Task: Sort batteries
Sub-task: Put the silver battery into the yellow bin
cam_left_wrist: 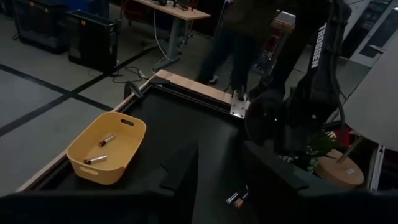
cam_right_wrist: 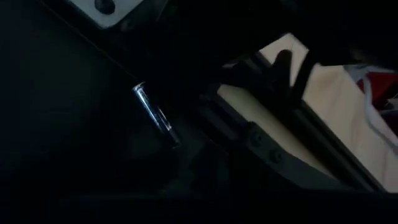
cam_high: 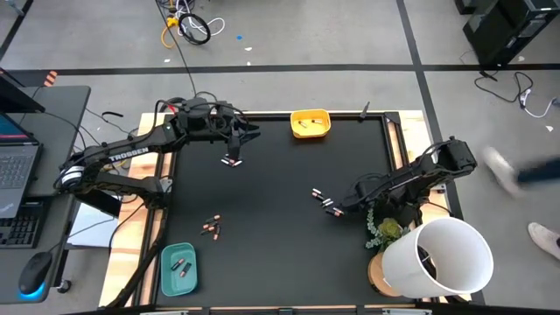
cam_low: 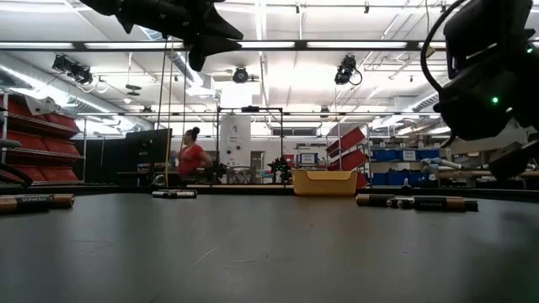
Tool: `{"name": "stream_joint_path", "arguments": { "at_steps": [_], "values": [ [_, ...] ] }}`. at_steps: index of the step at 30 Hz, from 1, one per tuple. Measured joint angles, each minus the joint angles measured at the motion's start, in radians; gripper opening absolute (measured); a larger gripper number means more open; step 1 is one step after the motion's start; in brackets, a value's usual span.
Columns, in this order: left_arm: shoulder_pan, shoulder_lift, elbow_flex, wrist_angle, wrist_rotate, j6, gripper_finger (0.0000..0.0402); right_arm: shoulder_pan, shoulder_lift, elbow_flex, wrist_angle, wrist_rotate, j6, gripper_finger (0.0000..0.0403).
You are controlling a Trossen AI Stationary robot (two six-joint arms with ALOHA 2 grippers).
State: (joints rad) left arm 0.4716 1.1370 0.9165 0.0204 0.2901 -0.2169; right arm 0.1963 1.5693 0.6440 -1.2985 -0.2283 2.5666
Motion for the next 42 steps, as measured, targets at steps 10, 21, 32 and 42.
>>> {"name": "stream_joint_path", "arguments": {
  "at_steps": [10, 21, 32, 42],
  "values": [
    [0.0, 0.0, 0.0, -0.032, 0.002, 0.0, 0.0137, -0.028, 0.0, -0.008, 0.044, 0.047, 0.0, 0.0032],
    [0.0, 0.001, 0.0, -0.052, 0.003, 0.003, 0.0137, -0.044, 0.0, -0.032, 0.065, 0.158, -0.024, 0.0032],
    [0.0, 0.0, 0.028, -0.103, 0.009, 0.04, 0.0137, -0.064, 0.003, -0.022, 0.157, 0.172, -0.025, 0.0033],
    [0.012, 0.0, 0.081, -0.18, 0.018, 0.077, 0.0137, -0.054, -0.005, 0.144, -0.015, 0.226, -0.085, 0.003]
  ]
}}
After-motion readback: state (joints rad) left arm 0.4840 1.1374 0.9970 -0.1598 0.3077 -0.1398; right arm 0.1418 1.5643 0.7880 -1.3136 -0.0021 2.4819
